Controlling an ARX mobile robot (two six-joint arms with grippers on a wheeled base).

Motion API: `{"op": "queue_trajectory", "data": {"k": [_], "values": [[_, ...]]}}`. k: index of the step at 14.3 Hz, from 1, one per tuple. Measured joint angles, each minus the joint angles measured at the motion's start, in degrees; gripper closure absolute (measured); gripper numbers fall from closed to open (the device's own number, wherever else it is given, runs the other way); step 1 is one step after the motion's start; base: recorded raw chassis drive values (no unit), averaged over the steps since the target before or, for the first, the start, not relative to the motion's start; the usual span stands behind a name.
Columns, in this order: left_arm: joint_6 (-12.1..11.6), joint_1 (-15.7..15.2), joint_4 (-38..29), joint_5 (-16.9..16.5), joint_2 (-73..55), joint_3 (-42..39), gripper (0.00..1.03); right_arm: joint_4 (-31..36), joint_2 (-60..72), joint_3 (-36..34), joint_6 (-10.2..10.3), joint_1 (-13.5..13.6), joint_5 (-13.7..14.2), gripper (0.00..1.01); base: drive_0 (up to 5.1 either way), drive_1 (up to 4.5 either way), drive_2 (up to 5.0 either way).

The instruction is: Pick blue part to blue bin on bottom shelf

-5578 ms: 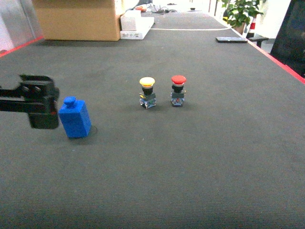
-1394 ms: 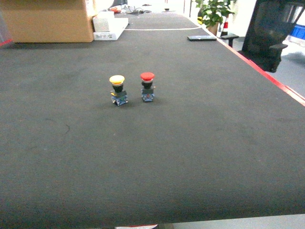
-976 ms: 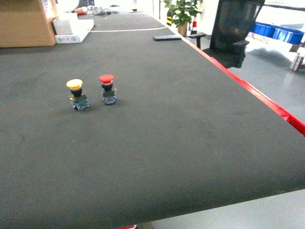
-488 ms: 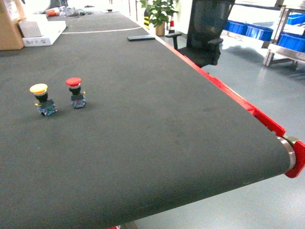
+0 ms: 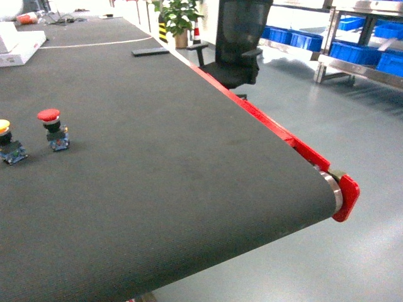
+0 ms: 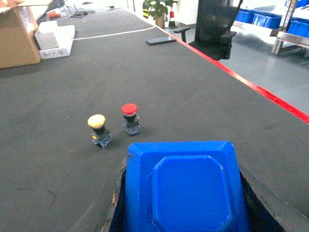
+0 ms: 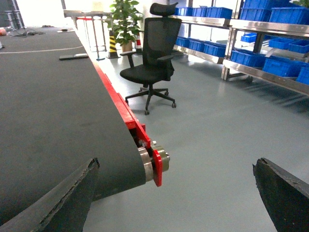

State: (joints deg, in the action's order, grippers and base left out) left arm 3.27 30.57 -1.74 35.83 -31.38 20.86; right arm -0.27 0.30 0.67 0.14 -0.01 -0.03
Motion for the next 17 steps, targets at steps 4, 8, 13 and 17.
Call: {"op": "queue_trajectory", "data": {"k": [4, 8, 13, 17], "values": [[0.0, 0.0, 0.0, 0.0, 0.0, 0.0, 0.59, 0.0, 0.0, 0.0, 0.0, 0.0, 0.0, 0.03, -1.6, -1.61, -1.6], [0.0, 0.0, 0.0, 0.0, 0.0, 0.0, 0.59, 0.0, 0.0, 0.0, 0.0, 0.0, 0.0, 0.03, -1.6, -1.62, -1.6], [0.0, 0.0, 0.0, 0.0, 0.0, 0.0, 0.6, 0.0, 0.0, 0.0, 0.0, 0.0, 0.0, 0.03, -1.7, -1.66, -1.7], [0.0, 0.0, 0.0, 0.0, 0.0, 0.0, 0.6, 0.0, 0.0, 0.0, 0.0, 0.0, 0.0, 0.03, -1.5, -1.55, -1.5]]}}
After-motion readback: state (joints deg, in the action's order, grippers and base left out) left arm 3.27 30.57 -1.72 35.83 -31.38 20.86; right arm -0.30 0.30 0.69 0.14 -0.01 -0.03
